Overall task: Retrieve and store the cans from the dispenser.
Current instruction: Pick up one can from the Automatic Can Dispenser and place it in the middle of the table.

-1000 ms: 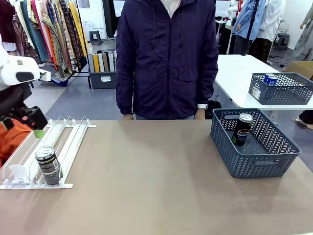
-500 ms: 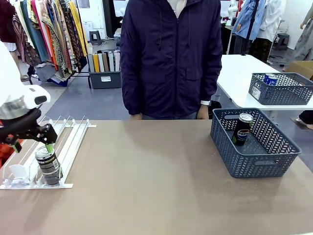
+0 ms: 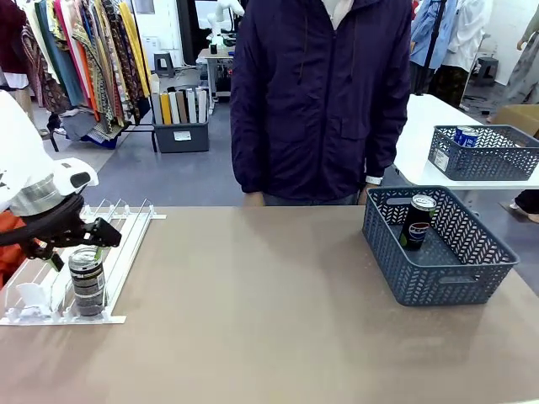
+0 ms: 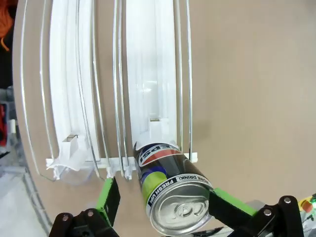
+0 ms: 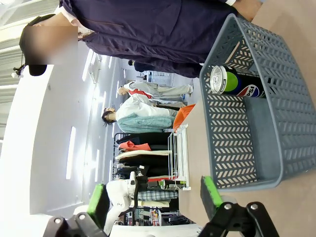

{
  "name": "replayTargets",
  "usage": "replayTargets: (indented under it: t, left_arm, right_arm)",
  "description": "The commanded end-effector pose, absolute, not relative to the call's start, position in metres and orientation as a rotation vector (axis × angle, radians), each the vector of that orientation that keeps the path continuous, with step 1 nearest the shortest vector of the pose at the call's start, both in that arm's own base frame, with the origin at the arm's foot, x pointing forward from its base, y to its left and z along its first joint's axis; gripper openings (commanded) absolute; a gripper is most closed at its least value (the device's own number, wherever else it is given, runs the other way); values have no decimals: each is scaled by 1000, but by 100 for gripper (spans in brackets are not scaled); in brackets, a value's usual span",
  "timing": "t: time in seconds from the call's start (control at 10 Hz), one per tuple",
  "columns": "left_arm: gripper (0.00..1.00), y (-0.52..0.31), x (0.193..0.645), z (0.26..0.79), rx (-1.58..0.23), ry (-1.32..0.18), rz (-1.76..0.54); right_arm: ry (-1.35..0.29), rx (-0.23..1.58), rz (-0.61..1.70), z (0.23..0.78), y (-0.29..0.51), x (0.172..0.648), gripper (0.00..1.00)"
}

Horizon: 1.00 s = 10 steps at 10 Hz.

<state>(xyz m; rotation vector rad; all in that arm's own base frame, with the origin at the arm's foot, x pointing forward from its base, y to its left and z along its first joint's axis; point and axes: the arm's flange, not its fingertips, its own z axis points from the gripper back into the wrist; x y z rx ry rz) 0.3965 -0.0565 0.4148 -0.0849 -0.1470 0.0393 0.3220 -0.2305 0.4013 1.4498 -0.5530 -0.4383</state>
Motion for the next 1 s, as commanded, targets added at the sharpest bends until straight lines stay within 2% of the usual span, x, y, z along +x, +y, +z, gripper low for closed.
replayTargets:
  t: [0.0,0.4,0.9]
  left_arm:
    - [100,-54,395,418,-101,-169,48]
    - [100,-50,389,437,-123,-218,35]
    - [100,-58,391,423,-66,-160,42]
  right_arm:
    - [-539,1460,-445,406,-231,321,100]
    - [-539,1460,-445,406,-231,321,100]
    - [-539,1460,-445,406,-231,321,100]
